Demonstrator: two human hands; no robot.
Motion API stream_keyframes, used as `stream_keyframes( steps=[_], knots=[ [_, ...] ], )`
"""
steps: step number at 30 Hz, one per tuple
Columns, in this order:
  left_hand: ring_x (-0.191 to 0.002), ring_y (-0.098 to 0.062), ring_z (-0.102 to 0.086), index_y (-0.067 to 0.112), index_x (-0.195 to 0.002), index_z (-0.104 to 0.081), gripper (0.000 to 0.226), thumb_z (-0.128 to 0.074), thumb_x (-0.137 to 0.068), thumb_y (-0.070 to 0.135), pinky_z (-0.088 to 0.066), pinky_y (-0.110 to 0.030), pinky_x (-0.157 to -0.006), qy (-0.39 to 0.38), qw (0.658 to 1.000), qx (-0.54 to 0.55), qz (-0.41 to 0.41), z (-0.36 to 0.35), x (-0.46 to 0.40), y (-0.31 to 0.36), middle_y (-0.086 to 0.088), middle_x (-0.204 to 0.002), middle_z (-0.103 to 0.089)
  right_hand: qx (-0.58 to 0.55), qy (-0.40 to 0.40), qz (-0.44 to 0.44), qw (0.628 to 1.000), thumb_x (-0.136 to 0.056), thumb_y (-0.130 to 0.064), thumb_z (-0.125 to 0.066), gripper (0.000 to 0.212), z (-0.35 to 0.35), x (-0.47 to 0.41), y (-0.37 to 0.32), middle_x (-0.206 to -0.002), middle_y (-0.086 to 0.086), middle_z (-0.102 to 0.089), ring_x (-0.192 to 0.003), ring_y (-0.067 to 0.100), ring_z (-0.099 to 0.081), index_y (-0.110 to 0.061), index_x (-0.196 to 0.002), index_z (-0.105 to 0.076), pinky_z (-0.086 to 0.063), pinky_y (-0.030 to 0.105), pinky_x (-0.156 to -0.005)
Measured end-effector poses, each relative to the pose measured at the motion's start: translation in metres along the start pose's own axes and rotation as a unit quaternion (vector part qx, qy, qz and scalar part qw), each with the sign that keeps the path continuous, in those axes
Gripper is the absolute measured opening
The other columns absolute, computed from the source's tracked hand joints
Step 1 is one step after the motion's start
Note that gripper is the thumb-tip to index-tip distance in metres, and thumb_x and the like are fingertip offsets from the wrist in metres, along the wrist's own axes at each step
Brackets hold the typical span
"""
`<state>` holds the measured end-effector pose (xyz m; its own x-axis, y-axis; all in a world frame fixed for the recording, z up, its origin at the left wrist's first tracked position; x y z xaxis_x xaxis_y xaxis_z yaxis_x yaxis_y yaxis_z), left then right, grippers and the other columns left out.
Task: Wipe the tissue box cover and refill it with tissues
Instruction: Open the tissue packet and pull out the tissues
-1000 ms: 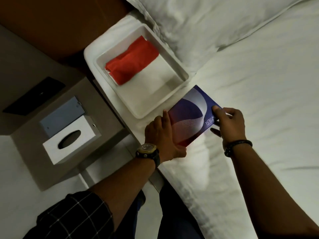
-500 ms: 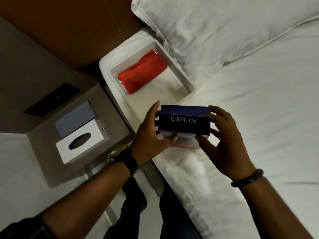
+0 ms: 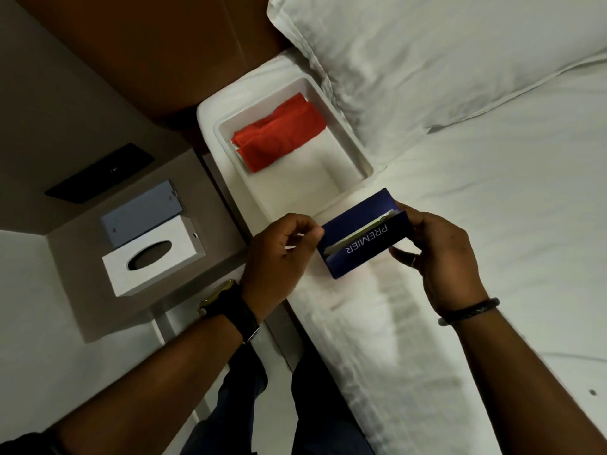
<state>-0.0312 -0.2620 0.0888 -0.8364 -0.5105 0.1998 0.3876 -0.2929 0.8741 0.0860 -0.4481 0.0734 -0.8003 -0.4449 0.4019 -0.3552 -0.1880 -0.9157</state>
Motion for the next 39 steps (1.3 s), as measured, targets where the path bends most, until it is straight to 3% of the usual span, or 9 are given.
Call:
stream_keyframes(
  steps=[6, 12, 17, 21, 23, 27, 30, 32, 39],
  knots=[
    [-0.094, -0.02, -0.069, 0.016, -0.123, -0.054, 0.056, -0.076, -0.076, 0.039, -0.059, -0.035, -0.08, -0.062, 0.981, -0.167, -0.081, -0.015, -0.005, 0.019, -0.002, -0.109, -0.071, 0.049, 0.048, 0.022, 0.997, -0.078, -0.051, -0.064, 0.027, -0.014, -0.004, -0.01, -0.085, -0.004, -0.07, -0.081, 0.014, -0.064, -0.025, -0.075, -0.067, -0.056, 0.046, -0.075],
    [-0.1, -0.022, -0.068, 0.015, -0.132, -0.05, 0.063, -0.068, -0.081, 0.047, -0.058, -0.035, -0.085, -0.052, 0.973, -0.198, -0.106, -0.009, -0.002, 0.017, -0.005, -0.116, -0.07, 0.049, 0.043, 0.034, 0.997, -0.076, -0.031, -0.063, 0.007, -0.035, -0.012, -0.017, -0.093, 0.003, -0.069, -0.085, 0.015, -0.065, -0.026, -0.081, -0.06, -0.05, 0.031, -0.07],
    [-0.087, -0.021, -0.07, 0.006, -0.135, -0.05, 0.064, -0.055, -0.086, 0.048, -0.059, -0.028, -0.073, -0.015, 0.966, -0.213, -0.146, -0.003, 0.0, 0.021, -0.012, -0.101, -0.072, 0.006, 0.005, 0.004, 1.0, -0.073, -0.023, -0.054, 0.025, -0.03, -0.014, -0.011, -0.093, -0.001, -0.068, -0.081, 0.013, -0.061, -0.03, -0.094, -0.064, -0.05, 0.035, -0.076],
    [-0.06, -0.009, -0.057, 0.007, -0.124, -0.06, 0.046, -0.047, -0.091, 0.037, -0.042, -0.009, -0.055, -0.012, 0.972, -0.196, -0.128, 0.004, -0.004, 0.023, -0.005, -0.071, -0.066, 0.021, 0.001, 0.016, 1.0, -0.074, -0.012, -0.05, 0.036, -0.024, -0.012, -0.012, -0.099, -0.001, -0.071, -0.088, 0.016, -0.065, -0.025, -0.103, -0.066, -0.051, 0.034, -0.073],
    [-0.044, -0.005, -0.043, 0.016, -0.089, -0.069, 0.032, -0.042, -0.093, 0.033, -0.031, -0.01, -0.044, -0.006, 0.98, -0.161, -0.12, 0.008, -0.005, 0.024, 0.006, -0.05, -0.047, 0.039, 0.0, 0.029, 0.999, -0.073, -0.01, -0.05, 0.037, -0.025, -0.01, -0.014, -0.101, -0.002, -0.072, -0.092, 0.013, -0.067, -0.025, -0.103, -0.066, -0.053, 0.03, -0.075],
    [-0.039, -0.011, -0.034, 0.025, -0.052, -0.037, 0.04, -0.041, -0.092, 0.021, -0.028, -0.02, -0.042, 0.032, 0.997, -0.061, -0.03, 0.017, -0.011, 0.014, 0.008, -0.043, -0.03, 0.107, 0.003, 0.071, 0.992, -0.075, -0.015, -0.055, 0.031, -0.028, -0.007, -0.022, -0.101, -0.017, -0.067, -0.094, -0.001, -0.064, -0.035, -0.098, -0.061, -0.051, 0.018, -0.079],
    [-0.073, -0.041, -0.06, 0.01, -0.094, -0.061, 0.018, -0.044, -0.095, 0.015, -0.056, -0.051, -0.06, 0.031, 0.995, 0.045, 0.079, 0.016, -0.014, -0.002, -0.016, -0.077, -0.062, 0.224, 0.026, 0.117, 0.967, -0.079, -0.019, -0.072, 0.031, -0.031, -0.007, -0.03, -0.099, -0.022, -0.062, -0.096, 0.004, -0.062, -0.04, -0.095, -0.056, -0.047, 0.018, -0.077],
    [-0.091, -0.038, -0.062, 0.015, -0.112, -0.055, 0.02, -0.047, -0.095, 0.008, -0.056, -0.056, -0.076, 0.061, 0.989, 0.07, 0.116, 0.018, -0.014, -0.006, -0.016, -0.098, -0.064, 0.303, 0.031, 0.136, 0.943, -0.074, -0.029, -0.08, 0.037, -0.035, -0.007, -0.033, -0.099, -0.017, -0.059, -0.094, 0.009, -0.058, -0.035, -0.1, -0.054, -0.044, 0.017, -0.073],
    [-0.104, -0.017, -0.059, 0.01, -0.109, -0.065, 0.02, -0.054, -0.095, 0.019, -0.047, -0.011, -0.078, 0.107, 0.991, -0.062, 0.049, 0.009, -0.006, 0.002, -0.007, -0.122, -0.059, 0.366, 0.043, 0.184, 0.911, -0.07, -0.03, -0.082, 0.042, -0.04, -0.009, -0.036, -0.094, -0.014, -0.055, -0.083, 0.008, -0.053, -0.025, -0.104, -0.059, -0.036, 0.009, -0.068]
  ],
)
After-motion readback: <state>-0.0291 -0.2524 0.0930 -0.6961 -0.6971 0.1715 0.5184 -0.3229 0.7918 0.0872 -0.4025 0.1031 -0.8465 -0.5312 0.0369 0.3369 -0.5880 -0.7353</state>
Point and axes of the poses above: each hand's wrist, its own x-axis away from the middle knuckle, its own z-axis out of the back of the hand, y = z × x, the point moved 6 cm from there along -x, towards the middle knuckle
